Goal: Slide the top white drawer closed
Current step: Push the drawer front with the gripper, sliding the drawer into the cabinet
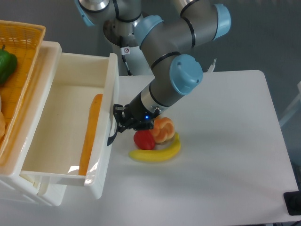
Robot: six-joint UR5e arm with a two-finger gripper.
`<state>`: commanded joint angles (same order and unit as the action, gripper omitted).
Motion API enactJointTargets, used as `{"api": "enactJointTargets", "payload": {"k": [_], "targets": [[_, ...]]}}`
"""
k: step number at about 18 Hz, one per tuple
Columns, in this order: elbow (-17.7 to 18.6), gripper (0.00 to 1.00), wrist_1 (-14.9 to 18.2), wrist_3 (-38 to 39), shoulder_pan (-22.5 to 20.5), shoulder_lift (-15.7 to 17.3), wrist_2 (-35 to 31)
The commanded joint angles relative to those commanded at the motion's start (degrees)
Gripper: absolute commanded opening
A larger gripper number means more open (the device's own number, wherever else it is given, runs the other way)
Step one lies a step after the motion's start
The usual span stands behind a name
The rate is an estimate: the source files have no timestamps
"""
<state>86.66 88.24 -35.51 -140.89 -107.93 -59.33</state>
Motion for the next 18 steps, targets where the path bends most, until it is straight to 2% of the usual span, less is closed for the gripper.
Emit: {"api": "enactJointTargets", "payload": {"k": [15, 18], "targets": [[-0.26, 0.00, -0.70, 6.41, 7.47, 0.26, -0.52], [-0.70, 0.00, -1.76, 7.73, 8.79, 0.26, -0.52]]}}
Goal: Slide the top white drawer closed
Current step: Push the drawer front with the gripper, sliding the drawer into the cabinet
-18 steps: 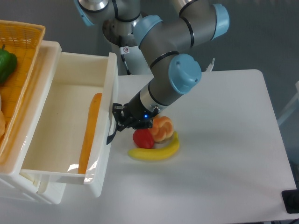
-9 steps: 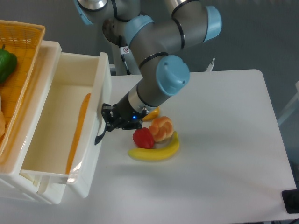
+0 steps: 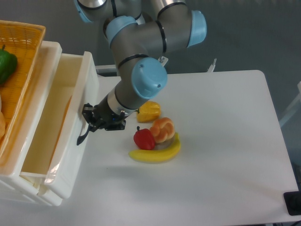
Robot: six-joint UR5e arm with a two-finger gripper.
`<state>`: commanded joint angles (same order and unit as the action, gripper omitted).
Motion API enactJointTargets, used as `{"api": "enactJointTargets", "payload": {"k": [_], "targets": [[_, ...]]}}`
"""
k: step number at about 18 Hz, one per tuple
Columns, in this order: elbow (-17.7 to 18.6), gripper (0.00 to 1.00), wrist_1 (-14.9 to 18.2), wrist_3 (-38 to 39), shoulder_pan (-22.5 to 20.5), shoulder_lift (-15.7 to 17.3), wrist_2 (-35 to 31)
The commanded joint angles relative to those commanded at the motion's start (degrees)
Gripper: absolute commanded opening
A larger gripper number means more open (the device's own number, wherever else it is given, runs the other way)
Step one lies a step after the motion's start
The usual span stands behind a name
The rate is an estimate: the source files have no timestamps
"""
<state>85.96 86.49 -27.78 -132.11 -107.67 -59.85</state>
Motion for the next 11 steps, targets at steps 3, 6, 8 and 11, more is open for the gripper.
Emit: {"api": "enactJointTargets", "payload": {"k": [3, 6, 8, 11], "targets": [[-0.09, 0.00, -0.09, 0.62, 1.93, 0.00, -2.10], [-0.09, 0.00, -0.18, 1.41, 2.82, -0.26, -2.20], [-0.09, 0.00, -0.18, 1.68, 2.91, -0.44, -2.11], [-0.18, 0.00, -0.18, 1.76, 3.78, -0.35, -2.02]]}}
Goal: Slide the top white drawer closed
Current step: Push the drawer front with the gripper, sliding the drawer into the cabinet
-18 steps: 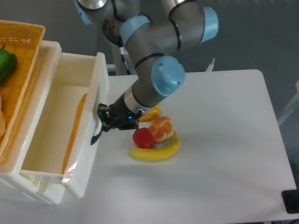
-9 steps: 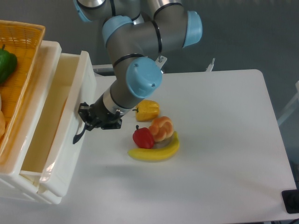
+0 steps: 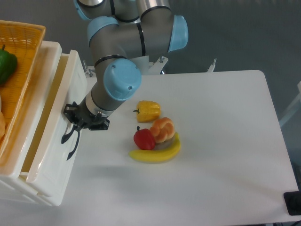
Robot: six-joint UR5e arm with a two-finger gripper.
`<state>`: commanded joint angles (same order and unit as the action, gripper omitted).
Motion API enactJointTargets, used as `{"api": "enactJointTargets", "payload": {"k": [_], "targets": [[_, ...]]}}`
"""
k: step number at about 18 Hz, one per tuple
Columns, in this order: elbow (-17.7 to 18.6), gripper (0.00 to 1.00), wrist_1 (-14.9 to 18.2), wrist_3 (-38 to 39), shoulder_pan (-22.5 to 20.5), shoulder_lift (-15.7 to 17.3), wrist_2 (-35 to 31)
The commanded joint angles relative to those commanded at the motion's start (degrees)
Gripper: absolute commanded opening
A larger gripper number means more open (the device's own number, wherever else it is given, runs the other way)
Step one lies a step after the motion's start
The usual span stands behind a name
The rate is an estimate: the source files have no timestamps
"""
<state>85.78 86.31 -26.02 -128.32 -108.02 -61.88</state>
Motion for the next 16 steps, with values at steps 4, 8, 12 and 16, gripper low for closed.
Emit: {"api": "enactJointTargets", "payload": {"k": [4, 8, 12, 16], "targets": [[0.00, 0.00, 0.00, 0.09, 0.27, 0.26, 0.00], [-0.09, 0.00, -0.09, 0.79, 0.35, 0.26, 0.00], [-0.26, 0.00, -0.87, 1.23, 1.58, 0.18, -0.09], [0.00, 0.00, -2.46, 2.37, 2.29, 0.09, -0.26]]}}
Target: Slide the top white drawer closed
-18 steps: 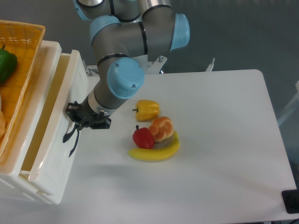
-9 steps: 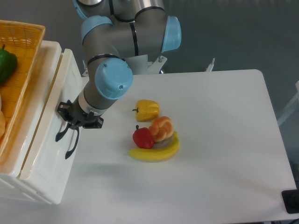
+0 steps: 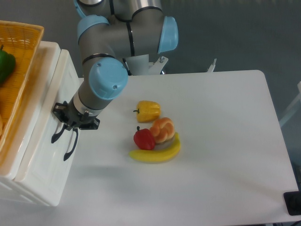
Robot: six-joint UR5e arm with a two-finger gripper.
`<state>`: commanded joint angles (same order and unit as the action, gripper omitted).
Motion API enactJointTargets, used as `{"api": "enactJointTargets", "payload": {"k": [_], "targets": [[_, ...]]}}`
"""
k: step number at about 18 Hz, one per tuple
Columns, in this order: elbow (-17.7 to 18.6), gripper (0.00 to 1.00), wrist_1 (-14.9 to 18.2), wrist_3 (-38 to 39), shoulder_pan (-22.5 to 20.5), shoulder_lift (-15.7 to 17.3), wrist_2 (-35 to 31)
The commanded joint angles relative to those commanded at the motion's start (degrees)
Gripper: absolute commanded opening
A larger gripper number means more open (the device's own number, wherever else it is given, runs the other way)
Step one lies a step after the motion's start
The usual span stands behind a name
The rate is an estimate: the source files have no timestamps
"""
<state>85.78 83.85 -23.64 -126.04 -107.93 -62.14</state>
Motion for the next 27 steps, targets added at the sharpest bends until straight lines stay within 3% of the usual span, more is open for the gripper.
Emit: {"api": "enactJointTargets", "payload": {"k": [3, 4, 7, 11, 12, 13, 14, 18, 23, 26, 27], "targets": [[0.00, 0.00, 0.00, -0.17, 0.00, 0.17, -0.17], [0.00, 0.04, 0.00, -0.44, -0.26, 0.26, -0.18], [0.00, 0.40, -0.18, -0.88, -3.06, 0.53, -0.52], [-0.26, 0.49, -0.70, -0.88, -7.98, 1.14, -1.14], [-0.26, 0.58, -1.23, -0.88, -9.48, 1.14, -1.49], [-0.26, 0.74, -1.93, -0.97, -10.88, 1.14, -3.50], [-0.26, 1.00, -2.19, -0.97, -12.12, 1.23, -6.30], [-0.35, 1.00, -3.60, -1.05, -16.77, 1.32, -13.17], [-0.79, 1.00, -9.57, -1.58, -23.28, -0.17, -18.36], [-1.75, 1.00, -11.34, -11.90, -26.71, -1.93, -20.65], [-2.71, 1.00, -11.42, -24.92, -30.89, -3.15, -20.83]]}}
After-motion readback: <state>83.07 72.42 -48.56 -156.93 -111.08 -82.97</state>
